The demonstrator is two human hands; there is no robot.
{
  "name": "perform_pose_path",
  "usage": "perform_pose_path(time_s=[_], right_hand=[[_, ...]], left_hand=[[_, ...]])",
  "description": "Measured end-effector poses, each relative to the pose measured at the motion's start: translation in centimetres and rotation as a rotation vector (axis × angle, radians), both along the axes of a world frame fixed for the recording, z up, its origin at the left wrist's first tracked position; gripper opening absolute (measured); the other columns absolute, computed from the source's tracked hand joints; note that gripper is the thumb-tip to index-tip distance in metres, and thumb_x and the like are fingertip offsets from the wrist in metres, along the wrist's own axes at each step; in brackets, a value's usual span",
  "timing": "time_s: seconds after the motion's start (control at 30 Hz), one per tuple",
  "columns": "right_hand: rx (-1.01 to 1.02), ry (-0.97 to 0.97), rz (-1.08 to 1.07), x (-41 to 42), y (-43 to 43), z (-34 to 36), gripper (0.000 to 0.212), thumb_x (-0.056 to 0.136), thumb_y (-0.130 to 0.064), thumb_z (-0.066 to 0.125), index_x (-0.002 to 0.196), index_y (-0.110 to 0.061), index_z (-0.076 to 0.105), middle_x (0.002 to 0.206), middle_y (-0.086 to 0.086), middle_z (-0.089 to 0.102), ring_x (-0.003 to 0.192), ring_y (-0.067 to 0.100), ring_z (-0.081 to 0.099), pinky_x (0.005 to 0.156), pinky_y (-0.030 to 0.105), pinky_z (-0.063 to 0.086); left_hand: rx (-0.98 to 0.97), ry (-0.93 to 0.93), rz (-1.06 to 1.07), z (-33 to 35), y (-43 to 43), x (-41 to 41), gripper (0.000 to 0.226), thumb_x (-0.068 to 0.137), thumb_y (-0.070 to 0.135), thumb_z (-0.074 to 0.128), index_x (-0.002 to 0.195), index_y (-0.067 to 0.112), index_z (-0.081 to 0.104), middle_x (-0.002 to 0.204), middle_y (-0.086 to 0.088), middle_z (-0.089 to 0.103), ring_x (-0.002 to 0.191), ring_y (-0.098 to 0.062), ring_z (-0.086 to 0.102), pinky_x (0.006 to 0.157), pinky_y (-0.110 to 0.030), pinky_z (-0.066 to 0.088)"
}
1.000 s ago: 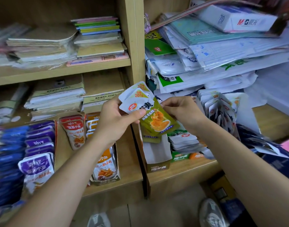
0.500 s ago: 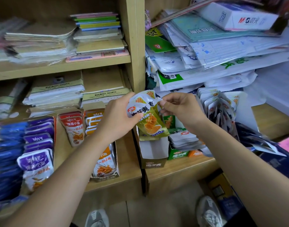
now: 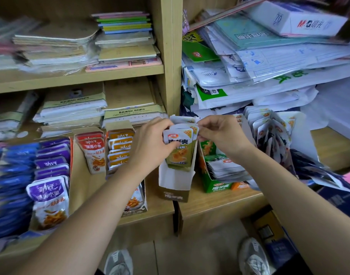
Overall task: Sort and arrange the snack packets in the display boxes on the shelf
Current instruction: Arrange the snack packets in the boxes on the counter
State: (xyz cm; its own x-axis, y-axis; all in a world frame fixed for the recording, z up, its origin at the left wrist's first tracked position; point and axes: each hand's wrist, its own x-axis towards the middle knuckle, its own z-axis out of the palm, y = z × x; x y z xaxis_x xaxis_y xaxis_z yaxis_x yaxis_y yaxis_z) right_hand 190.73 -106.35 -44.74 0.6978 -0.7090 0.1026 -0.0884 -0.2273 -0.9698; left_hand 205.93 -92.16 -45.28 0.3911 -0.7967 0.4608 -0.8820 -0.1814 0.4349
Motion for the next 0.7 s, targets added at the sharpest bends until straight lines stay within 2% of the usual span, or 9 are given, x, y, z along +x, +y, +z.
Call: perform_pose_path(time_s=[0.07,0.13,0.2,0.27,0.33,0.4,0.53,0.6,0.7], right_hand=[[-0.054,0.015,0.004,-0.1,0.1,0.1,0.009,0.092,0.001,0.067,0.092,-0.005,0.074,0.086,0.020,0.075,0.072,0.022,0.070,0.072,0.025,0.060],[-0.071,0.028,0.018,-0.1,0.1,0.1,0.016,0.092,0.004,0.065,0.096,-0.008,0.075,0.086,0.014,0.075,0.074,0.023,0.071,0.074,0.027,0.060],[-0.115,0.074,0.033,-0.2,0.2,0.1,0.023,0.089,0.002,0.068,0.106,-0.013,0.074,0.091,0.008,0.074,0.077,0.021,0.071,0.072,0.030,0.060],[-0.242,0.164,0.014,-0.2,0.7,0.2,0.028,0.085,-0.008,0.076,0.111,-0.018,0.073,0.094,0.001,0.071,0.075,0.009,0.068,0.064,0.021,0.055],[-0.385,0.205,-0.029,0.1,1.3,0.2,0.031,0.082,-0.012,0.080,0.111,-0.019,0.071,0.095,-0.002,0.067,0.074,0.008,0.068,0.064,0.019,0.055],[-0.509,0.189,-0.067,0.4,1.7,-0.1,0.032,0.083,-0.006,0.078,0.112,-0.017,0.071,0.096,-0.001,0.064,0.074,0.012,0.068,0.070,0.022,0.057],[-0.560,0.141,-0.062,0.7,1.4,-0.2,0.037,0.085,0.002,0.073,0.117,-0.016,0.072,0.098,-0.002,0.064,0.073,0.004,0.066,0.073,0.019,0.058],[-0.568,0.135,-0.049,0.6,1.3,0.0,0.039,0.084,0.001,0.074,0.120,-0.016,0.071,0.100,-0.003,0.064,0.075,0.003,0.065,0.075,0.022,0.058],[-0.648,0.162,-0.050,0.3,1.3,-0.1,0.042,0.083,-0.005,0.077,0.123,-0.016,0.069,0.104,-0.005,0.061,0.077,0.007,0.064,0.075,0.022,0.057]], left_hand=[[-0.016,-0.051,0.052,-0.6,-0.2,0.3,0.041,0.071,0.035,0.089,0.101,0.016,0.069,0.100,0.001,0.058,0.091,-0.015,0.056,0.064,-0.021,0.038],[-0.047,-0.005,0.074,-0.8,-0.3,0.5,0.038,0.071,0.033,0.090,0.099,0.018,0.069,0.105,0.002,0.056,0.095,-0.017,0.058,0.069,-0.027,0.046],[-0.047,0.067,0.076,-0.7,-0.2,0.5,0.037,0.074,0.031,0.088,0.101,0.021,0.065,0.110,0.004,0.060,0.086,-0.014,0.064,0.069,-0.030,0.055],[-0.028,0.117,0.086,-0.5,-0.2,0.4,0.041,0.077,0.032,0.085,0.109,0.023,0.060,0.110,0.009,0.065,0.072,-0.009,0.067,0.062,-0.026,0.056],[-0.022,0.189,0.107,-0.1,-0.3,0.3,0.046,0.079,0.034,0.084,0.116,0.023,0.058,0.099,0.014,0.065,0.069,-0.006,0.066,0.059,-0.017,0.047],[-0.014,0.250,0.136,0.2,-0.4,0.1,0.049,0.079,0.035,0.084,0.119,0.024,0.059,0.086,0.017,0.065,0.072,-0.006,0.065,0.059,-0.015,0.043],[0.017,0.321,0.159,0.1,-0.3,-0.1,0.046,0.081,0.030,0.083,0.119,0.022,0.058,0.072,0.009,0.067,0.062,-0.008,0.067,0.061,-0.033,0.057],[0.044,0.252,0.184,0.2,-0.3,-0.1,0.052,0.081,0.033,0.081,0.125,0.023,0.055,0.082,0.010,0.067,0.071,-0.008,0.064,0.061,-0.027,0.050],[0.044,0.229,0.136,0.6,-1.0,0.9,0.070,0.083,0.040,0.079,0.144,0.029,0.046,0.126,0.005,0.058,0.099,-0.014,0.063,0.075,-0.026,0.045]])
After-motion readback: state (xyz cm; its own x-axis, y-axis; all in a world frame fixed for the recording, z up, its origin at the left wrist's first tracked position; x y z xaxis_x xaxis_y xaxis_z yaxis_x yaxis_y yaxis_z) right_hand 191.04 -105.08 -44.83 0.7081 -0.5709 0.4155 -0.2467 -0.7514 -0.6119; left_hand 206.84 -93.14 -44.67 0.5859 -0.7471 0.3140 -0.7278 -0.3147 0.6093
